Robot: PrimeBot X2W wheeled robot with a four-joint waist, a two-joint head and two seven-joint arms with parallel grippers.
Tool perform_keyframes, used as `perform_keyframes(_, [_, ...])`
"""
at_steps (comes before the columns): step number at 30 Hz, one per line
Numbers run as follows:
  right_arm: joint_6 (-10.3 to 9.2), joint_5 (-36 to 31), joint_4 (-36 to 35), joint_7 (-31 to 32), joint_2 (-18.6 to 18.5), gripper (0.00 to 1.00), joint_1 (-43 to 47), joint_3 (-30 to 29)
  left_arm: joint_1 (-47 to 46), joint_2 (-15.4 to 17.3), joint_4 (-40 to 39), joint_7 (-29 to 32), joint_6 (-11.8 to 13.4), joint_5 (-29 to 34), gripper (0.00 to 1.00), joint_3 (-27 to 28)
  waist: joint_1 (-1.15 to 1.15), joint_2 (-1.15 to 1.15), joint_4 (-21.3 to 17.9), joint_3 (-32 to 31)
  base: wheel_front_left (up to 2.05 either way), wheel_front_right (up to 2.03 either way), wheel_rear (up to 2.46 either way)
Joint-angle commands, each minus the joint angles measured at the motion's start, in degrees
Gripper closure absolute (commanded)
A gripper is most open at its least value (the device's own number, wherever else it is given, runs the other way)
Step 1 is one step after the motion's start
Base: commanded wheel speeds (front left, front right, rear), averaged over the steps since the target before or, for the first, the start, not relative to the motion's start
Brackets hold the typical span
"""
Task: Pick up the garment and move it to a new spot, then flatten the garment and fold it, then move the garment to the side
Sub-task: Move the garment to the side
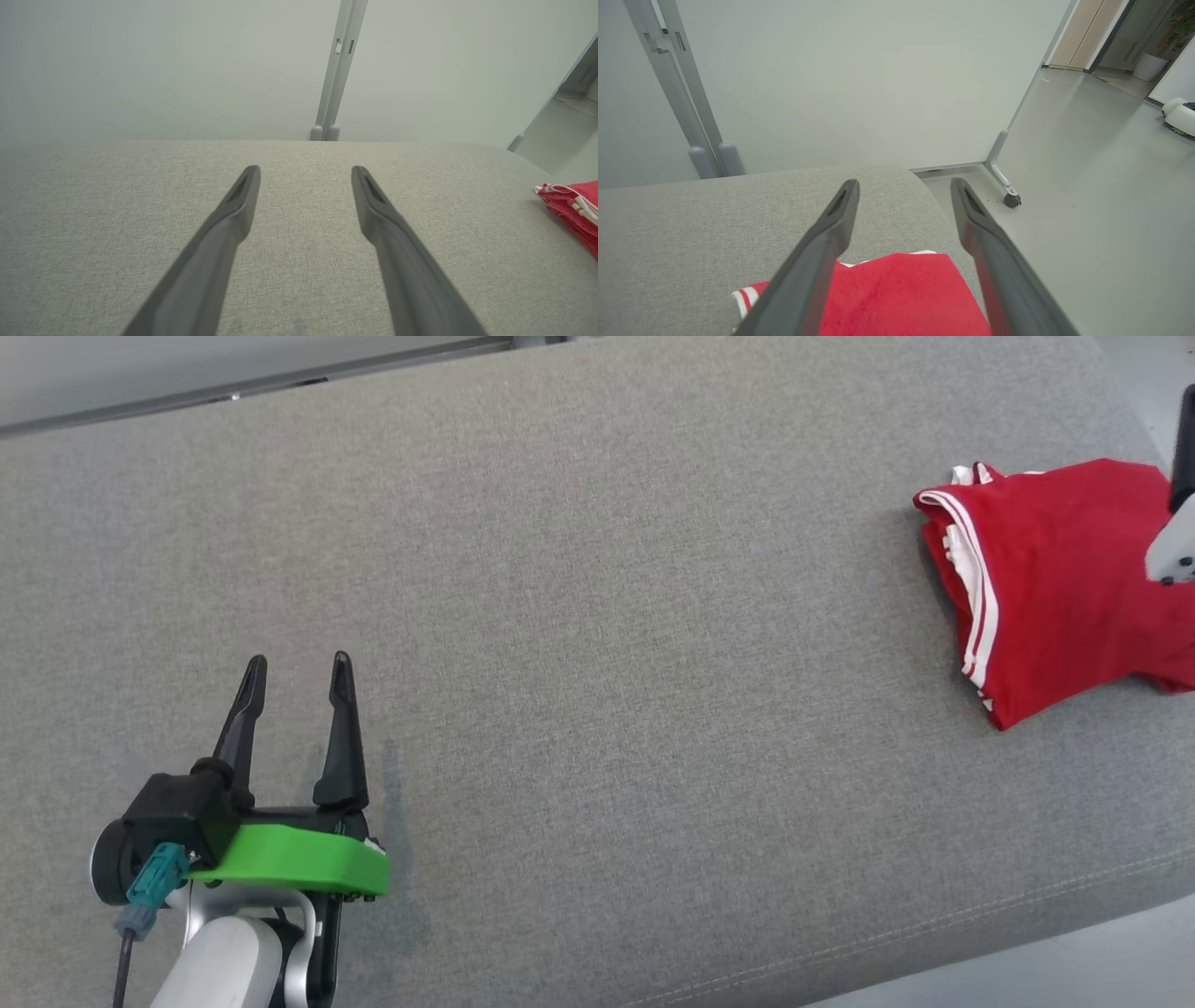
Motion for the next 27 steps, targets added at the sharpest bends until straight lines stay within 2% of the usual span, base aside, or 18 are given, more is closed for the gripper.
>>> perform_keyframes(1, [-0.09,-1.12,-1.14,-0.10,0.90,0.00,1.92,-0.35,-0.22,-0.41,0.74,-0.64,-0.01,-0.31,0.00,0.09,0.00,0.00,-0.06,-4.54,0.00,0.00,0.00])
perform_keyframes(5, [-0.09,-2.38,-4.57,-0.10,3.74,0.00,4.62,0.52,1.22,-1.75,2.76,-1.49,0.07,-1.57,0.00,0.56,0.00,0.00,0.39,-8.01,0.00,0.00,0.00])
perform_keyframes(8, [-0.09,-0.51,-7.56,-0.11,5.93,0.00,6.81,2.07,2.39,-2.55,4.21,-1.84,-0.64,-2.81,0.00,0.94,0.00,0.00,0.67,-10.31,0.00,0.00,0.00])
perform_keyframes(13, [-0.09,2.47,-13.66,0.28,8.45,0.00,12.49,4.94,4.50,-3.01,6.56,-2.39,-0.36,-2.96,0.00,1.29,0.00,0.00,1.22,-13.73,0.00,0.00,0.00])
perform_keyframes(18, [-0.09,3.70,-22.84,1.93,9.34,0.00,19.17,7.88,6.61,-3.14,7.54,-2.82,0.12,-2.79,0.00,1.98,0.00,0.00,1.52,-15.75,0.00,0.00,0.00])
perform_keyframes(23, [-0.09,3.29,-33.46,4.75,11.57,0.00,27.01,7.12,8.41,-3.64,7.25,-3.08,0.90,-1.89,0.00,2.67,0.00,0.00,2.28,-16.65,0.00,0.00,0.00])
perform_keyframes(24, [-0.09,2.41,-37.65,5.92,12.92,0.00,30.51,6.60,9.07,-3.89,6.82,-3.16,0.98,-1.49,0.00,2.79,0.00,0.00,2.75,-16.90,0.00,0.00,0.00])
perform_keyframes(27, [-0.09,0.98,-43.42,7.62,15.67,0.00,35.83,6.49,10.52,-4.05,6.25,-3.25,1.28,-0.83,0.00,2.96,0.00,0.00,3.49,-17.02,0.00,0.00,0.00])
